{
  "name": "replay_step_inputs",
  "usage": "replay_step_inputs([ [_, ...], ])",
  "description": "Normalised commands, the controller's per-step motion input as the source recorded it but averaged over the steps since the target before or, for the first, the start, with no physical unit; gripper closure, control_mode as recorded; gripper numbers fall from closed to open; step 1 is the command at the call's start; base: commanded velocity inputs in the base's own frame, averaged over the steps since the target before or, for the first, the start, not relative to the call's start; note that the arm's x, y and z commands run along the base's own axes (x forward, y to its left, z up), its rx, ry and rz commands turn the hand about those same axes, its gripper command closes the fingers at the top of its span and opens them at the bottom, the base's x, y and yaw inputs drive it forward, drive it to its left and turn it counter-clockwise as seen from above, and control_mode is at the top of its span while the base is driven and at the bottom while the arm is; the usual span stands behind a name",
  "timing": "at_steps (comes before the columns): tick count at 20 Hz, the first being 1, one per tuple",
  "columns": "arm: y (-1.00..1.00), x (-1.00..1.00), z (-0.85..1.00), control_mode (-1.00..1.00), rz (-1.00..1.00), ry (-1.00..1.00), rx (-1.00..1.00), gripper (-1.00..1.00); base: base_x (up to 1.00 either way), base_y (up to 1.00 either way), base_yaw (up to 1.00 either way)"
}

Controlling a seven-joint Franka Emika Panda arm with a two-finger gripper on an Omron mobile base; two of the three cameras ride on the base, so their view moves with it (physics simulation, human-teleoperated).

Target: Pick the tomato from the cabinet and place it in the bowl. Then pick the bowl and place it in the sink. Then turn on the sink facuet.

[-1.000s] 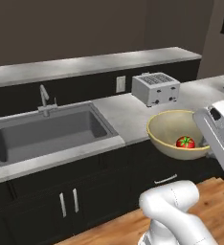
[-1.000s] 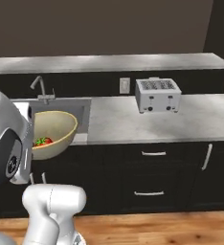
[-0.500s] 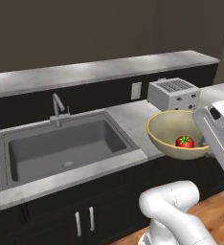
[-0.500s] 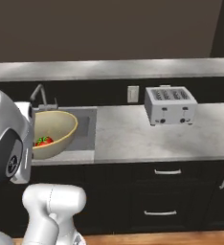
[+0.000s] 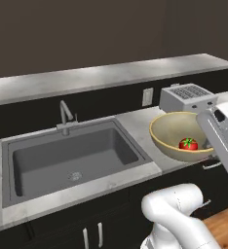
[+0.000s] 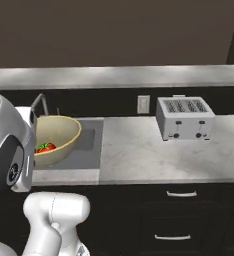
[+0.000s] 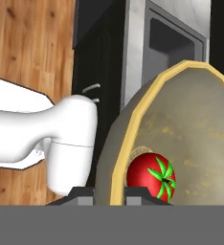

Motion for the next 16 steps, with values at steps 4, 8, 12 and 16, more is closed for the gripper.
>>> replay_step_inputs([
  [4,0.00,0.00,0.00,1.00,0.00,0.00,0.00,1.00,0.46,0.00,0.23],
  [8,0.00,0.00,0.00,1.00,0.00,0.00,0.00,1.00,0.24,-0.05,0.29],
  [12,0.00,0.00,0.00,1.00,0.00,0.00,0.00,1.00,0.38,-0.04,0.22],
  [16,0.00,0.00,0.00,1.00,0.00,0.00,0.00,1.00,0.62,0.00,0.03],
])
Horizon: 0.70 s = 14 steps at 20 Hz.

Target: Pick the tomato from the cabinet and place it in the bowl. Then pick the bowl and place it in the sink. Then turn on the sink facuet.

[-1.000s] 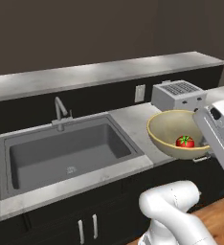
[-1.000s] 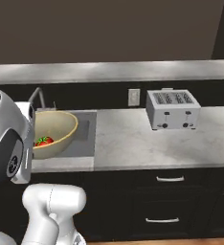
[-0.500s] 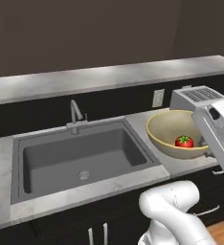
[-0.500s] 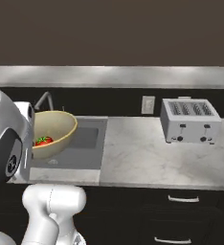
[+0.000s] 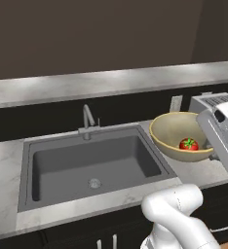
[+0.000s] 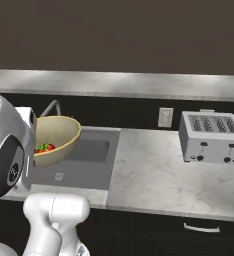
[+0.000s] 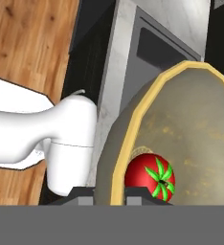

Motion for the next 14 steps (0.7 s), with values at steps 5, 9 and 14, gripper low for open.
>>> replay_step_inputs([
  [5,0.00,0.00,0.00,1.00,0.00,0.00,0.00,1.00,0.59,0.00,0.00],
  [9,0.00,0.00,0.00,1.00,0.00,0.00,0.00,1.00,0.47,0.00,0.00],
  [14,0.00,0.00,0.00,1.00,0.00,0.00,0.00,1.00,0.05,0.00,0.00],
])
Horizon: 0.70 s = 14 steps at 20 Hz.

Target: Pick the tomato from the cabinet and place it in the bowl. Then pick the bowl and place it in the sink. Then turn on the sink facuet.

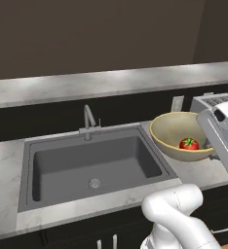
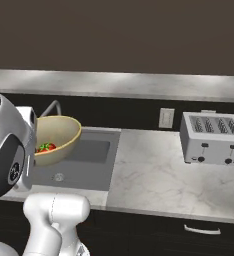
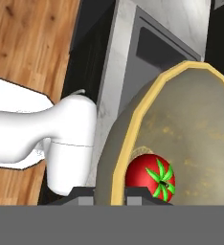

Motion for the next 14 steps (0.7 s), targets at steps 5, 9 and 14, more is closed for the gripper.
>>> replay_step_inputs([
  [5,0.11,0.21,-0.34,-1.00,0.13,0.08,0.02,1.00,0.00,0.00,0.00],
  [9,0.27,0.78,-0.64,-1.00,0.32,0.04,0.00,1.00,0.00,0.00,0.00],
  [14,0.07,0.91,-0.58,-1.00,0.41,0.01,0.00,1.00,0.00,0.00,0.00],
])
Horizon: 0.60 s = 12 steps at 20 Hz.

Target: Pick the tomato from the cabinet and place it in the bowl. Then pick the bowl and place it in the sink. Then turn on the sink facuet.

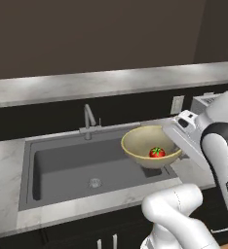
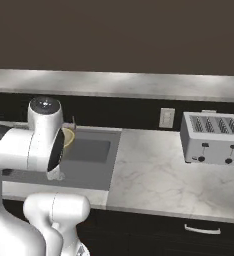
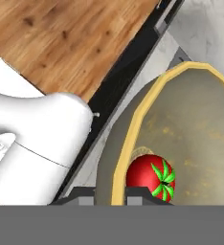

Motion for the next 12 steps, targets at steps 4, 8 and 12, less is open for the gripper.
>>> replay_step_inputs([
  [4,0.11,0.78,-0.56,-1.00,0.34,0.00,0.00,1.00,0.00,0.00,0.00],
  [8,0.49,0.81,-0.52,-1.00,0.23,-0.03,0.00,1.00,0.00,0.00,0.00],
  [12,0.49,0.73,-0.39,-1.00,0.19,0.00,0.00,1.00,0.00,0.00,0.00],
])
